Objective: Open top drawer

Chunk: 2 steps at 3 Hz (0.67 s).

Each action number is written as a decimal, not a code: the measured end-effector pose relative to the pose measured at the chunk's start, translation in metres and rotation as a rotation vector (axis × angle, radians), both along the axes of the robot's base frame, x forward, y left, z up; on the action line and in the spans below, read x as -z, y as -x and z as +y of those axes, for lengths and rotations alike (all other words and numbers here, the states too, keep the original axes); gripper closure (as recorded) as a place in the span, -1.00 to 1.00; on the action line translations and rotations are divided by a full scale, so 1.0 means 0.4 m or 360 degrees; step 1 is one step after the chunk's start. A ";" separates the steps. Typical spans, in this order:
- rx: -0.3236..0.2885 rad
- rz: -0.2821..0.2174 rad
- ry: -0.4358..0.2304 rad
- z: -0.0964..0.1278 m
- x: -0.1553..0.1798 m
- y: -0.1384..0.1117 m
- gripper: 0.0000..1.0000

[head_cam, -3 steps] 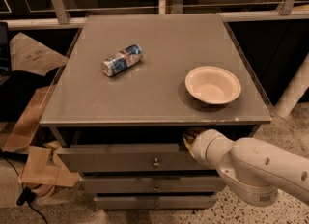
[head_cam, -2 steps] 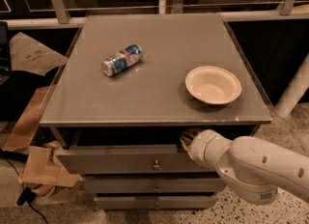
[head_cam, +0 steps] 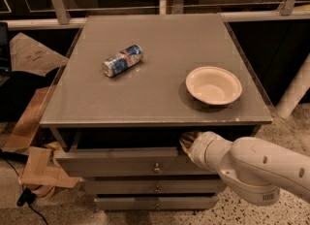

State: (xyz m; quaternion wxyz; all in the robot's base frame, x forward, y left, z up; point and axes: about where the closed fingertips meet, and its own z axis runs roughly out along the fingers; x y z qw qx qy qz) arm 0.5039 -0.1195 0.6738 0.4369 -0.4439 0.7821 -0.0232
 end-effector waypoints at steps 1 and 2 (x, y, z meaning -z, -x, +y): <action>0.0003 0.0018 0.0015 -0.021 0.008 0.002 1.00; 0.0003 0.0018 0.0015 -0.021 0.002 0.001 1.00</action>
Offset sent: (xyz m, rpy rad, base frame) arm -0.0574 -0.1102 -0.0209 -0.1386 0.1956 0.2161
